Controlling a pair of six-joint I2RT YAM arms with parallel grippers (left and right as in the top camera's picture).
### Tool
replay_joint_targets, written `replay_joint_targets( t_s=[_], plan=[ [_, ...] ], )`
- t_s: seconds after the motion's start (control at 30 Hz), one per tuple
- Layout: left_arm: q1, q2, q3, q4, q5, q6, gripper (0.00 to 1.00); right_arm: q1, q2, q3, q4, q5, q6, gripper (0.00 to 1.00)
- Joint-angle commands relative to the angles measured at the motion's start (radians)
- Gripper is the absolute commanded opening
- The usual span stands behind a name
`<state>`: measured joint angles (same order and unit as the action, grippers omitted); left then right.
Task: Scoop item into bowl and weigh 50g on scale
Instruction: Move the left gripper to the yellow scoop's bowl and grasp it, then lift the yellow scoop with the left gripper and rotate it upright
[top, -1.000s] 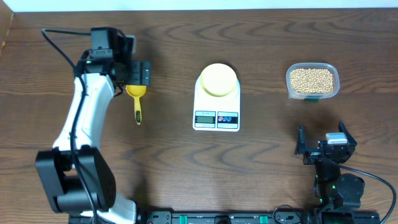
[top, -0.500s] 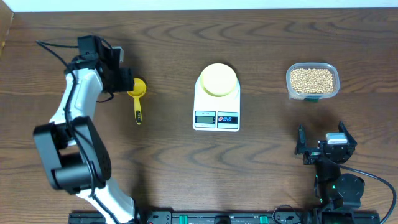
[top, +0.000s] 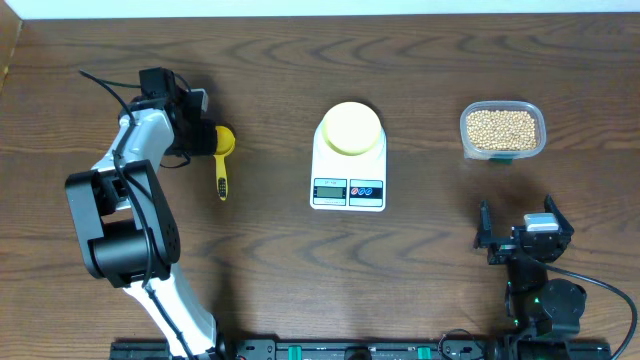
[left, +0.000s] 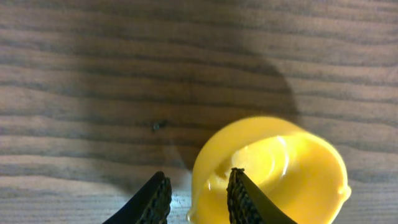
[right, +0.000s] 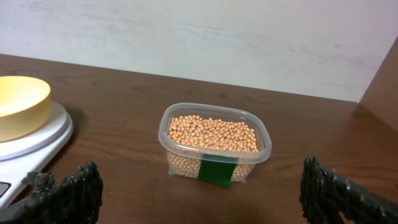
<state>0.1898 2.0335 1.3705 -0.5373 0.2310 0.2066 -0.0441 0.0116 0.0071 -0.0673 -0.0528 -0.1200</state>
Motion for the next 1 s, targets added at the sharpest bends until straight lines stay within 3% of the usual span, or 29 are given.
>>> replay_joint_targets(
  t_s=[0.0, 0.3, 0.63, 0.77, 0.8, 0.87, 0.97],
  plan=[
    [0.001, 0.012, -0.006, 0.017, 0.004, -0.013, 0.32, 0.006, -0.006, -0.002, -0.004, -0.006, 0.011, 0.99],
    [0.0, 0.026, -0.012, 0.031, 0.004, -0.043, 0.32, 0.006, -0.006, -0.002, -0.004, -0.006, 0.011, 0.99],
    [-0.002, 0.045, -0.013, 0.031, 0.004, -0.06, 0.25, 0.006, -0.007, -0.002, -0.003, -0.006, 0.011, 0.99],
    [-0.005, 0.057, -0.013, 0.031, 0.004, -0.062, 0.19, 0.006, -0.007, -0.002, -0.004, -0.006, 0.011, 0.99],
    [-0.006, 0.058, -0.013, 0.031, 0.004, -0.063, 0.12, 0.006, -0.006, -0.002, -0.004, -0.006, 0.011, 0.99],
    [-0.006, 0.058, -0.013, 0.031, 0.004, -0.063, 0.08, 0.006, -0.007, -0.002, -0.004, -0.006, 0.011, 0.99],
    [-0.006, 0.058, -0.013, 0.032, 0.005, -0.063, 0.08, 0.006, -0.007, -0.002, -0.004, -0.006, 0.011, 0.99]
  ],
)
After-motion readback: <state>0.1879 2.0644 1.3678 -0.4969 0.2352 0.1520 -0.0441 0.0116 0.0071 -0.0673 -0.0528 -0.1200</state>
